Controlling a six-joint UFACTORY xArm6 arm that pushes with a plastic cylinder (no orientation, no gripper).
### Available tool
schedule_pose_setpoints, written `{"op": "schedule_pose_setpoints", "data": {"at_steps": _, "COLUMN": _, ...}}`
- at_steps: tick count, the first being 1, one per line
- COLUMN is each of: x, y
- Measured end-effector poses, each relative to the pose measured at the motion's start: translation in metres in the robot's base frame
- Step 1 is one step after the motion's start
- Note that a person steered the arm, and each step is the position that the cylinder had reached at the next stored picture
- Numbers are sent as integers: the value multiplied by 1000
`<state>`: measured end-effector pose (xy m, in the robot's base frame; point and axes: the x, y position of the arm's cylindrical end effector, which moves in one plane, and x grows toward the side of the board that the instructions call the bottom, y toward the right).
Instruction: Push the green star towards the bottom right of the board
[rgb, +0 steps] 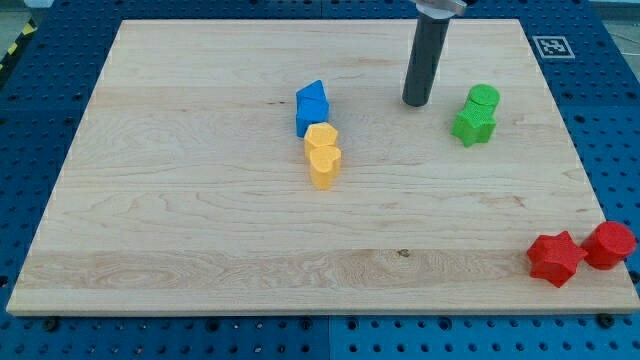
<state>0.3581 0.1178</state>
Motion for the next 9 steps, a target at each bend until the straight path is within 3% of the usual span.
{"op": "schedule_pose_setpoints", "data": {"at_steps": 3, "x": -13, "y": 19}}
{"op": "schedule_pose_setpoints", "data": {"at_steps": 6, "x": 23, "y": 40}}
{"op": "schedule_pose_setpoints", "data": {"at_steps": 9, "x": 32, "y": 56}}
